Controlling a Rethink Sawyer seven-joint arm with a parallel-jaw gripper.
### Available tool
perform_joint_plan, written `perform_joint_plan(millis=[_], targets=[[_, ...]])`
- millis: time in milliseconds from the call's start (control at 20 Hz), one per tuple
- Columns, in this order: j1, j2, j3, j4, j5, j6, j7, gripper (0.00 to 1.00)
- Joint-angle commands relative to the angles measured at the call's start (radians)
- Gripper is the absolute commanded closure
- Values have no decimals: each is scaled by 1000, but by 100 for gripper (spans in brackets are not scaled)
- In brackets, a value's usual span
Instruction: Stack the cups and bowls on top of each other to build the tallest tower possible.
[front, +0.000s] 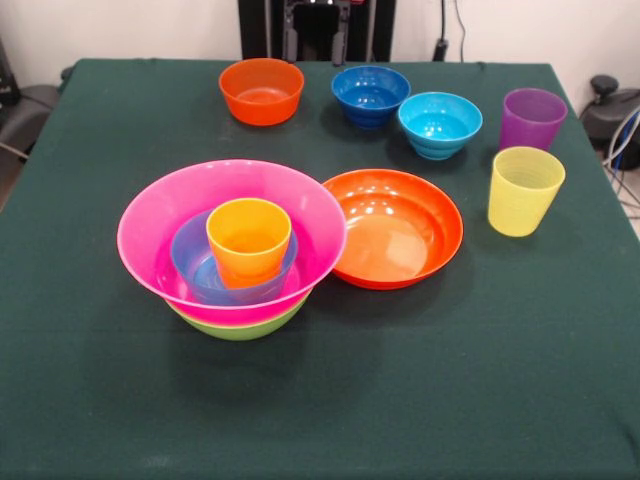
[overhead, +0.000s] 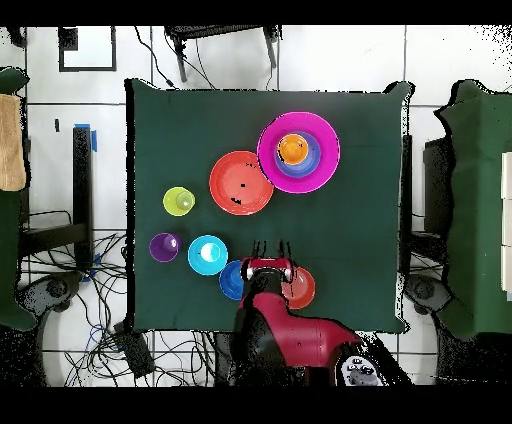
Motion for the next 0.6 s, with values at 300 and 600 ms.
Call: perform_joint_plan(millis=[300,600], targets=[[48,56,5,78,-27,-25,172,0],[67,68,5,103,-4,32,181,0]])
